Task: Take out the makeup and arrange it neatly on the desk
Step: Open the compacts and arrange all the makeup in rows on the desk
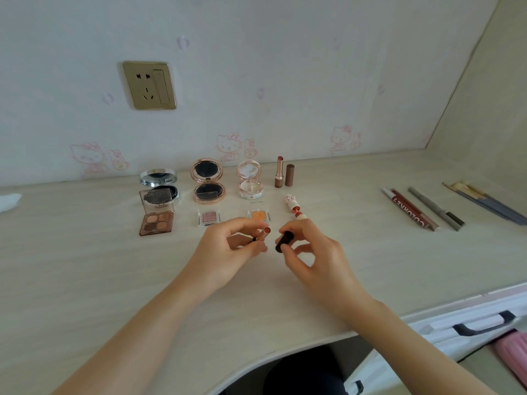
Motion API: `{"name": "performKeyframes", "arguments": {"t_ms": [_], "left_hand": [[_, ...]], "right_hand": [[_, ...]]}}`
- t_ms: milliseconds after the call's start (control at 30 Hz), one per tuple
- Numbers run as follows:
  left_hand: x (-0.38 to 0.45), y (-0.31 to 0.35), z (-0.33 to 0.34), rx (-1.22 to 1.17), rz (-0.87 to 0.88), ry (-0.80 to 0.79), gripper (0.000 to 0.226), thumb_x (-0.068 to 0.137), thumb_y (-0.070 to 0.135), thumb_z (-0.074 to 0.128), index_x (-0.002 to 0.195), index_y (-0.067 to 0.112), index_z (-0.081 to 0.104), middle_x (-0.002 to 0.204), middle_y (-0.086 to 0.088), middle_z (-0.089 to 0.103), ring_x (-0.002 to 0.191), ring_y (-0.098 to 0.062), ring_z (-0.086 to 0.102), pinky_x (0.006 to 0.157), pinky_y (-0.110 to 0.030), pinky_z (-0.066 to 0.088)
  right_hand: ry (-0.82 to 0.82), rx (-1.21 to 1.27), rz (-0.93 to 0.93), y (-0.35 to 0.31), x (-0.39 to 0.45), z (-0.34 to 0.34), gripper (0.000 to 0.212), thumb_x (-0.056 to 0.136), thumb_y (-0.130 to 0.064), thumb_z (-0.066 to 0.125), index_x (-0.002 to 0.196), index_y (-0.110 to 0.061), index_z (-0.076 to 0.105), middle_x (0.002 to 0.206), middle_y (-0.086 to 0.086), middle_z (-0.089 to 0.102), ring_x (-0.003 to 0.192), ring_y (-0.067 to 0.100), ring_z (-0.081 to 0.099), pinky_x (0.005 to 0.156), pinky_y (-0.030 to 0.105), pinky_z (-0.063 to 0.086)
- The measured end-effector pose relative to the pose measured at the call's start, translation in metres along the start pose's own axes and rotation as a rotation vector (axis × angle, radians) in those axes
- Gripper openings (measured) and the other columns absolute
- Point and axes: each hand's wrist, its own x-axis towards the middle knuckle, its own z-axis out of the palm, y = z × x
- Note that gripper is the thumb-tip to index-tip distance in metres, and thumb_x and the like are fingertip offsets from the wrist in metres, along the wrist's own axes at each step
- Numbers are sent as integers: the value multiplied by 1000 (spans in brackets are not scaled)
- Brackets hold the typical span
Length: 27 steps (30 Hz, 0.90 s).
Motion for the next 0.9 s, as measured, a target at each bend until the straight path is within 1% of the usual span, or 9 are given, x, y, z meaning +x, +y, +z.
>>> {"name": "performKeyframes", "arguments": {"t_ms": [67,133,267,400,533,667,767,833,900], "left_hand": [[5,4,3,-38,-28,23,27,82,2,69,85,28,75,90,5,73,84,-17,73,89,-40,55],[12,9,7,-28,-43,29,18,83,6,70,88,23,74,89,5,74,85,-16,72,88,-40,55],[32,23,12,53,-21,48,10,80,9,73,88,16,72,84,0,75,78,-14,71,79,-22,55],[63,37,16,158,-16,63,9,75,12,77,78,17,70,74,3,74,74,-12,71,63,-11,51],[104,41,18,317,-24,88,15,68,22,84,74,22,70,74,4,73,78,-11,70,76,-25,53],[141,37,26,451,-39,167,19,65,24,86,70,20,68,68,8,68,67,-8,65,64,-22,50],[159,30,34,510,-37,210,19,65,21,86,72,16,68,70,7,64,66,-8,59,57,-17,44],[168,26,39,555,-49,206,19,66,19,85,76,12,70,73,3,66,73,-14,62,66,-25,49],[174,24,45,605,-76,201,19,65,18,84,78,10,71,77,-1,68,82,-21,64,85,-39,50]], "right_hand": [[-7,39,4,1,5,-8,27,90,-9,59,104,-31,53,95,-6,65,92,10,64,77,17,52],[-16,68,12,3,10,-14,27,90,-8,58,105,-31,55,93,-11,65,91,10,65,78,17,53],[3,79,40,12,23,-27,29,90,-8,57,105,-33,56,89,-17,64,87,8,66,76,19,53],[34,81,102,23,44,-40,34,91,-10,56,99,-43,55,88,-11,66,86,3,65,68,15,54],[85,12,166,44,74,-49,25,89,-13,58,108,-29,54,85,-10,67,82,-3,65,68,4,45],[88,-46,270,70,102,-50,18,87,-20,63,100,-25,51,88,-10,68,82,-1,64,61,10,42],[57,-86,281,88,120,-47,17,83,-20,68,93,-21,54,87,-8,68,83,1,64,64,13,44],[38,-115,280,97,130,-43,16,83,-20,69,92,-20,55,90,-6,68,85,6,65,70,19,49],[32,-148,275,105,139,-38,15,83,-20,68,92,-20,56,93,-8,67,87,9,64,73,25,50]]}}
